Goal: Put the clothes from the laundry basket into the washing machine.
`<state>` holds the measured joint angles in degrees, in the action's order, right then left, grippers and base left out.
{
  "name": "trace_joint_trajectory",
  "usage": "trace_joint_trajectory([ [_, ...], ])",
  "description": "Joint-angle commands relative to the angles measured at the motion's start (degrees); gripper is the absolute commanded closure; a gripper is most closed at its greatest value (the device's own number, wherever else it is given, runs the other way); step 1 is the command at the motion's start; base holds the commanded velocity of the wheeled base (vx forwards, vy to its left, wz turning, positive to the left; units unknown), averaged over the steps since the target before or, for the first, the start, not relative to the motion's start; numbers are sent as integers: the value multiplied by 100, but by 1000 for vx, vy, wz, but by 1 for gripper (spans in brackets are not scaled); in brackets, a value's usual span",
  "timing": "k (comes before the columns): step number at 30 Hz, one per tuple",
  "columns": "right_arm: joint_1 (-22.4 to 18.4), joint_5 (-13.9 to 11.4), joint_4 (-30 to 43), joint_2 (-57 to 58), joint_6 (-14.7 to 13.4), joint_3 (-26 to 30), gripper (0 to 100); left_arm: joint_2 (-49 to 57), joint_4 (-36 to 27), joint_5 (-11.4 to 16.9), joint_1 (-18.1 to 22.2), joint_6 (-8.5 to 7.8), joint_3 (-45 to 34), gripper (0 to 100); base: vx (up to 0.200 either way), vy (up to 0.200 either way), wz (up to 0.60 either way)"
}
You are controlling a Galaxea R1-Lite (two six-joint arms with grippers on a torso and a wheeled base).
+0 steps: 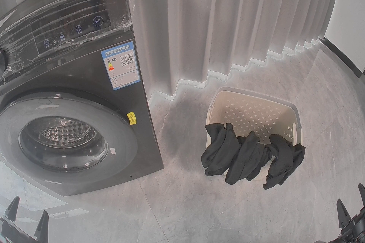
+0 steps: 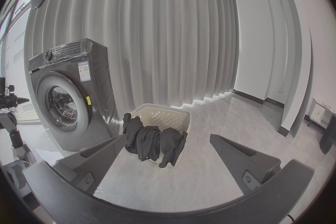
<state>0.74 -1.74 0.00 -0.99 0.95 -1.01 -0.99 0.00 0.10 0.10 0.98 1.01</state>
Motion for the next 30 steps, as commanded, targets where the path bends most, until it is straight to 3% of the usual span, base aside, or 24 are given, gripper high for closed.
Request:
trace_joint_trajectory([
  [1, 5, -1, 0, -7, 2, 101, 0, 81, 0, -1, 8, 8, -92, 0, 0, 0, 0],
  [10, 5, -1, 0, -7, 2, 101, 0, 81, 0, 8, -1, -1, -92, 0, 200, 0, 0],
  [19, 5, -1, 0, -7, 2, 101, 0, 81, 0, -10, 8, 34, -92, 0, 0, 0, 0],
  [30, 5, -1, 0, -7, 2, 101, 0, 81, 0, -10, -1, 8, -101, 0, 0, -200, 0],
])
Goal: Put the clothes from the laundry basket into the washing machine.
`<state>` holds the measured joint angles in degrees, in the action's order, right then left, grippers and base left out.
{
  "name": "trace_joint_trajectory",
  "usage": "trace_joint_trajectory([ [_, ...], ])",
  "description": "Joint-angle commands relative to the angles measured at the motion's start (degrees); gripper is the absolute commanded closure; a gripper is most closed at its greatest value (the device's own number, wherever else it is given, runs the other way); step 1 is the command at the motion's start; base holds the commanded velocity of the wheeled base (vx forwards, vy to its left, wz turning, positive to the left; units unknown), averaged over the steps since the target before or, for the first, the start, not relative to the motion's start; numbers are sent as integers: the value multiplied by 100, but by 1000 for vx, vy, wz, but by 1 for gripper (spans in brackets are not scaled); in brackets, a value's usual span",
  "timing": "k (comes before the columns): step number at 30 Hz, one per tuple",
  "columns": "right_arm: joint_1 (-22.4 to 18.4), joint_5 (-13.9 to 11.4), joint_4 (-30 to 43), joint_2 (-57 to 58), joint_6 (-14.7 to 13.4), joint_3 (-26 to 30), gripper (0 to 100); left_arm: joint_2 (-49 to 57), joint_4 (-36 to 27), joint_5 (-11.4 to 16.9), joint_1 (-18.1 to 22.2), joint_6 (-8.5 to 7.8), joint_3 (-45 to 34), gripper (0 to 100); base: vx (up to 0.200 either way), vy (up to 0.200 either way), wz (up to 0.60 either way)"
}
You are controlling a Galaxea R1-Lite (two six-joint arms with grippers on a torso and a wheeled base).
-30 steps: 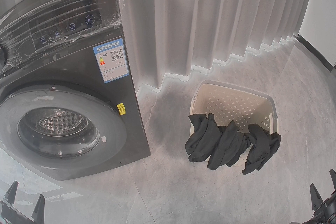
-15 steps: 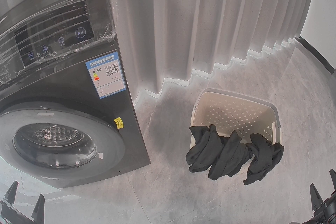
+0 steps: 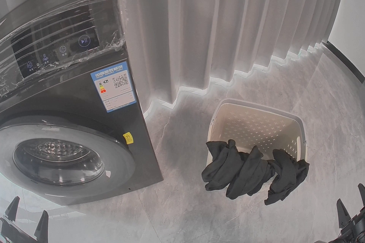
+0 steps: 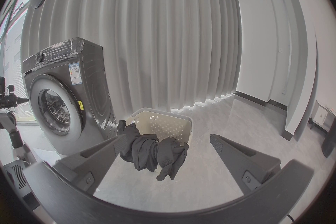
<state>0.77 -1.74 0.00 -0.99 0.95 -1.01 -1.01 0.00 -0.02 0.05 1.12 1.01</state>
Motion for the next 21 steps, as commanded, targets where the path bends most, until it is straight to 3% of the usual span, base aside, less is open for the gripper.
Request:
trace_joint_trajectory([
  [1, 2, -1, 0, -7, 2, 101, 0, 84, 0, 11, 4, -24, -92, 0, 0, -200, 0],
  [8, 2, -1, 0, -7, 2, 101, 0, 84, 0, 11, 4, -33, -92, 0, 0, 0, 0],
  [17, 2, -1, 0, -7, -7, 101, 0, 84, 0, 20, 4, -33, -92, 0, 0, 0, -600],
  [21, 2, -1, 0, -7, -7, 101, 0, 84, 0, 20, 4, -33, -92, 0, 0, 0, 0],
])
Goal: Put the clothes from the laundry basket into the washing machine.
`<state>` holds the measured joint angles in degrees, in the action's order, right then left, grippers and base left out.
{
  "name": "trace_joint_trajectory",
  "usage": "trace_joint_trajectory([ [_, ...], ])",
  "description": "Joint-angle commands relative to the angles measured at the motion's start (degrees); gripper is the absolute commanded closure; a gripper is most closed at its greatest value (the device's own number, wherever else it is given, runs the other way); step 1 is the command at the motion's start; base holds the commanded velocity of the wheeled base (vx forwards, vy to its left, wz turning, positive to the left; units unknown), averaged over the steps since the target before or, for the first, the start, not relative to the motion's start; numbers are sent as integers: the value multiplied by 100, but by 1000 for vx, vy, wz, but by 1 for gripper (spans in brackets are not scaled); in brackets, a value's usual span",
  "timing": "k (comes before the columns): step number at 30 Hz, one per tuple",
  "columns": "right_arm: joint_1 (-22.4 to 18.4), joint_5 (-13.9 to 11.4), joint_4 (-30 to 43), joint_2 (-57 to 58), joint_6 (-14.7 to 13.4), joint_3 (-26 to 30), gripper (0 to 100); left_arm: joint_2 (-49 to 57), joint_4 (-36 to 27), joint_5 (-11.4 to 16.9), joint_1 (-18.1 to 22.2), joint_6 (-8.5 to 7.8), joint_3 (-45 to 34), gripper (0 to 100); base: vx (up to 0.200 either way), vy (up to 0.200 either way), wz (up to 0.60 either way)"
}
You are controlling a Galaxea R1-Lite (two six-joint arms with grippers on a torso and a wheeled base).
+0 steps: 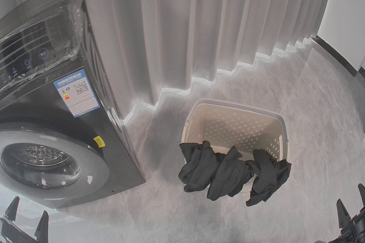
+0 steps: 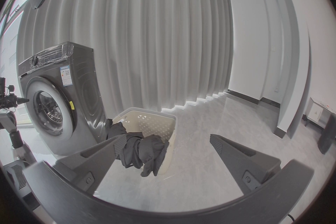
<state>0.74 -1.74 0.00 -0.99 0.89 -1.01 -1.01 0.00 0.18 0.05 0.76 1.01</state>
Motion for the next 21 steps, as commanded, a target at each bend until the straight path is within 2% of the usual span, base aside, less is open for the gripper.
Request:
trace_joint_trajectory([
  [1, 5, -1, 0, -7, 8, 101, 0, 84, 0, 8, 4, 4, -92, 0, 0, 0, 0],
  [7, 5, -1, 0, -7, 8, 101, 0, 84, 0, -1, 4, 47, -92, 0, 0, 0, 0],
  [16, -4, -1, 0, -7, 8, 101, 0, 84, 0, 8, 4, 30, -92, 0, 200, 0, 0],
  [21, 5, -1, 0, -7, 8, 101, 0, 84, 0, -1, 4, 21, -92, 0, 0, 0, 0],
])
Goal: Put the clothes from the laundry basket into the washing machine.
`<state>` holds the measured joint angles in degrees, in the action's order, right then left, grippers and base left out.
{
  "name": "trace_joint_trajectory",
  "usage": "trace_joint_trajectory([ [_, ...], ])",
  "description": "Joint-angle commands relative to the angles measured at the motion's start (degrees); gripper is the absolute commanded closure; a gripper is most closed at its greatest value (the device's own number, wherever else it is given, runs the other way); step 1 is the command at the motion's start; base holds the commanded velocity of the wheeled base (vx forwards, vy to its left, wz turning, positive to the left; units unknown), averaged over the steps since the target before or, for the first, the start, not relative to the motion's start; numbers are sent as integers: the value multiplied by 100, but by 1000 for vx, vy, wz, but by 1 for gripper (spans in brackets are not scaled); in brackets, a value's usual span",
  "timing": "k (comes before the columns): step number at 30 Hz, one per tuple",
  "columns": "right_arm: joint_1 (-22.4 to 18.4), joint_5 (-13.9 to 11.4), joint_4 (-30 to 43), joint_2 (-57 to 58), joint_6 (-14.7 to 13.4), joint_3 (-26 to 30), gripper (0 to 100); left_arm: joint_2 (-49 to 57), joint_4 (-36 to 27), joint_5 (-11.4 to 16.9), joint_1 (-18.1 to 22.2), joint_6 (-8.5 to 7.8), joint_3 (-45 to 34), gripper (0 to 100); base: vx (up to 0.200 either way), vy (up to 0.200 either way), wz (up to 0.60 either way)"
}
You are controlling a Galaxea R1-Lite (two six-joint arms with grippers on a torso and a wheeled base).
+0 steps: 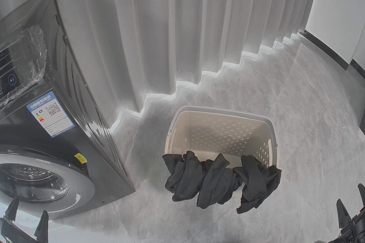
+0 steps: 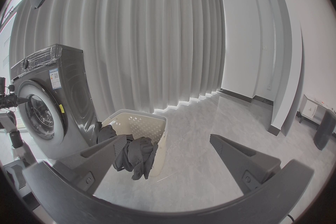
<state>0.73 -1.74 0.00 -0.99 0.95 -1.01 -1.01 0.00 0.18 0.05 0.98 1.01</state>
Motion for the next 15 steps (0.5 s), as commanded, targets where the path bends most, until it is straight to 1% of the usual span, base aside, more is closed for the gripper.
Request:
trace_joint_trajectory([
  [1, 6, -1, 0, -7, 2, 101, 0, 84, 0, -1, 4, -10, -92, 0, 0, 0, 0],
  [4, 6, -1, 0, -7, 2, 101, 0, 84, 0, -1, 4, -1, -92, 0, 0, 0, 0],
  [10, 6, -1, 0, -7, 2, 101, 0, 84, 0, -1, 4, 8, -92, 0, 200, 0, 0],
  [15, 6, -1, 0, -7, 2, 101, 0, 84, 0, -1, 4, 17, -92, 0, 0, 0, 0],
])
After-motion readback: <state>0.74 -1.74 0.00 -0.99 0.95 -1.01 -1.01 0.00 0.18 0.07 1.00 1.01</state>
